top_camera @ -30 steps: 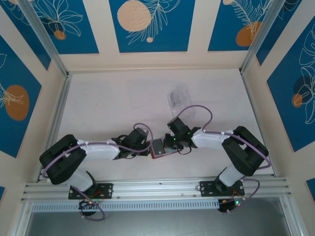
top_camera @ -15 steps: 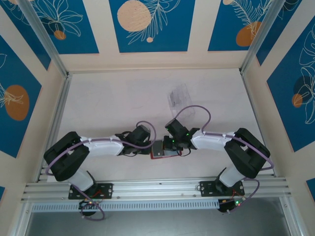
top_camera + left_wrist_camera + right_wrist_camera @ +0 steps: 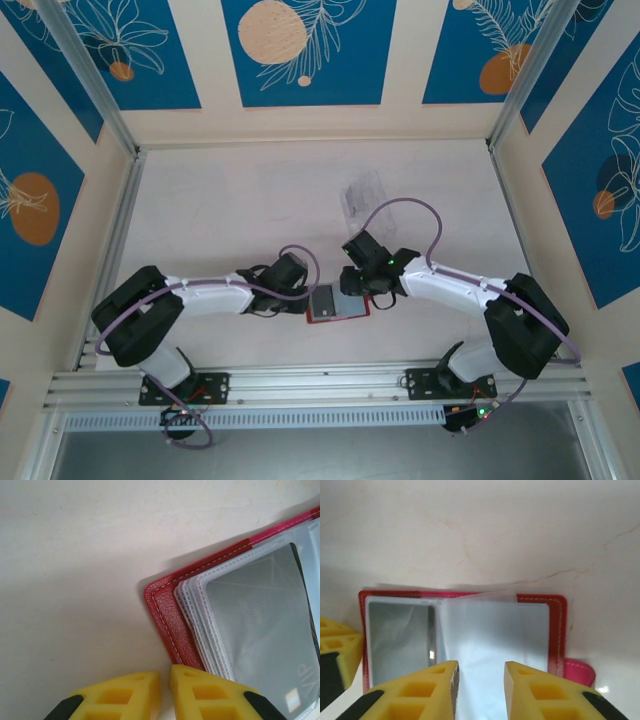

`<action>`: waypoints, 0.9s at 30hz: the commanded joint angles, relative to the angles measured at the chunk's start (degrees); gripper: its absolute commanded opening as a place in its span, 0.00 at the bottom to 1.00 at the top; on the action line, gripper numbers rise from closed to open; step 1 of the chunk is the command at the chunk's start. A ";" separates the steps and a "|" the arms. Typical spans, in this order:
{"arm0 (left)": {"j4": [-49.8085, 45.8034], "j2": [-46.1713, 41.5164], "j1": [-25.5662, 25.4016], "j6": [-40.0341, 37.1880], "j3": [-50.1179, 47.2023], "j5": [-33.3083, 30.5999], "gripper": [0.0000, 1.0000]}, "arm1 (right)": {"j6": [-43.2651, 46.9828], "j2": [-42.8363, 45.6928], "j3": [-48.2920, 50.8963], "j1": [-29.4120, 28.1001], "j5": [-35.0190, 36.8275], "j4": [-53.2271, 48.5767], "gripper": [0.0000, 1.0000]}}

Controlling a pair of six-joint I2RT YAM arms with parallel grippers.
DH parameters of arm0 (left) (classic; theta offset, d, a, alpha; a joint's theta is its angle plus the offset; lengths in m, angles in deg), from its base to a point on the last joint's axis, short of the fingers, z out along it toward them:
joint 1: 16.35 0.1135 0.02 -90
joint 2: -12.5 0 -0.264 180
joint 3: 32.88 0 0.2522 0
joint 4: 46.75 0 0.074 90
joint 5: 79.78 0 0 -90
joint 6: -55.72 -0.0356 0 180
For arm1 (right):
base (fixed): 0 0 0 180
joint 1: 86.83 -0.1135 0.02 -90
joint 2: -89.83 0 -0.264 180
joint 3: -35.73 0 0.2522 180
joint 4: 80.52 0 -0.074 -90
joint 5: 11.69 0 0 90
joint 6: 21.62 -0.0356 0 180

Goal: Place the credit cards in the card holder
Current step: Insert the credit card into the card slot, then flip over the card slot in the card holder.

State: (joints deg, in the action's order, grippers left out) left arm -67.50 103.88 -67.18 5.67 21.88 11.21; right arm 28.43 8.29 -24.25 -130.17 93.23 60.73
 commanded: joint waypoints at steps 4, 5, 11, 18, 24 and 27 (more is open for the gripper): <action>10.41 6.46 -1.31 -0.86 0.58 2.80 0.18 | 5.07 -5.68 -4.16 0.31 2.71 -2.26 0.37; 10.43 6.47 -1.31 -0.92 0.63 2.78 0.18 | 5.45 -6.42 -4.62 0.18 2.75 -2.09 0.37; 10.24 6.10 -1.30 -1.01 0.41 2.60 0.18 | 5.58 -11.53 -6.17 -1.06 6.22 -2.73 0.39; 10.24 6.31 -1.29 -1.12 0.38 2.70 0.19 | 4.11 -15.55 -7.04 -4.36 10.95 -5.12 0.39; 10.24 6.47 -1.29 -1.42 0.67 2.94 0.19 | 3.73 -16.28 -5.90 -4.93 5.42 -2.30 0.27; 10.18 6.49 -1.30 -1.51 0.58 2.88 0.19 | 3.49 -13.57 -4.09 -3.60 0.20 1.09 0.11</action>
State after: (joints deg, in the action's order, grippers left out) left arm -67.93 104.12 -67.18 5.62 22.20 11.23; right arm 32.48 -5.96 -31.05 -134.47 100.31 60.58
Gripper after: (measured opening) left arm 0.185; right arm 0.139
